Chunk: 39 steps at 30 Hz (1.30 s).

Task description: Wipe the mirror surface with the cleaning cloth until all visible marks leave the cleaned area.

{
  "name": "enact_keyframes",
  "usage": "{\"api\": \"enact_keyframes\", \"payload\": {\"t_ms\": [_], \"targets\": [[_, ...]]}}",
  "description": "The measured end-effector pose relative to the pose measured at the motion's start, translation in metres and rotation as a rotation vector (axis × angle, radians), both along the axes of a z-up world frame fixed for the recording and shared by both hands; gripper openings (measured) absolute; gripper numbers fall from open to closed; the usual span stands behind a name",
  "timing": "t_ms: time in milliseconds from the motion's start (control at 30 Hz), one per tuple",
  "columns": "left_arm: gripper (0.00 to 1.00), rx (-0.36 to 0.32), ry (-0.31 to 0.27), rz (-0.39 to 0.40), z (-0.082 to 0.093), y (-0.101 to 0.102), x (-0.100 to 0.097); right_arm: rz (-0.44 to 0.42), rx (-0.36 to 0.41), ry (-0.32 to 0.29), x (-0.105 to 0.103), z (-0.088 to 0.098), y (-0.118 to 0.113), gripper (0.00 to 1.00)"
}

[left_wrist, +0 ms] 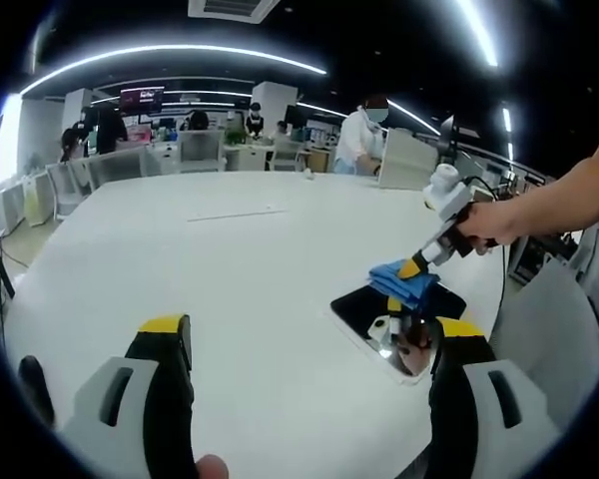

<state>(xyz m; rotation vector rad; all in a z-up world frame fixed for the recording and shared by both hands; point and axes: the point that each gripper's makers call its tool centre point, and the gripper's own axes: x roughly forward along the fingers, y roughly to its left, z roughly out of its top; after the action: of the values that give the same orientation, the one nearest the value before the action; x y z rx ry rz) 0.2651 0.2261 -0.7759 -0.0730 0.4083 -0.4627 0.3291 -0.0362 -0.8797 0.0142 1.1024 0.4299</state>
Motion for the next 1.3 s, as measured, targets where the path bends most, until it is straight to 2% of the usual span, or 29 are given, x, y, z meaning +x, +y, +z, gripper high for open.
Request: {"api": "enact_keyframes", "payload": {"t_ms": [467, 667, 1300], "targets": [[0.99, -0.001, -0.007, 0.006, 0.003, 0.001, -0.004, -0.009, -0.002, -0.021, -0.009, 0.0, 0.0, 0.0], [0.99, -0.008, -0.014, 0.009, 0.001, 0.002, -0.002, -0.009, 0.003, -0.022, -0.018, 0.001, 0.001, 0.0], [0.99, 0.001, -0.026, -0.005, 0.005, -0.009, -0.016, -0.03, 0.026, -0.021, -0.048, 0.0, 0.001, 0.0]]}}
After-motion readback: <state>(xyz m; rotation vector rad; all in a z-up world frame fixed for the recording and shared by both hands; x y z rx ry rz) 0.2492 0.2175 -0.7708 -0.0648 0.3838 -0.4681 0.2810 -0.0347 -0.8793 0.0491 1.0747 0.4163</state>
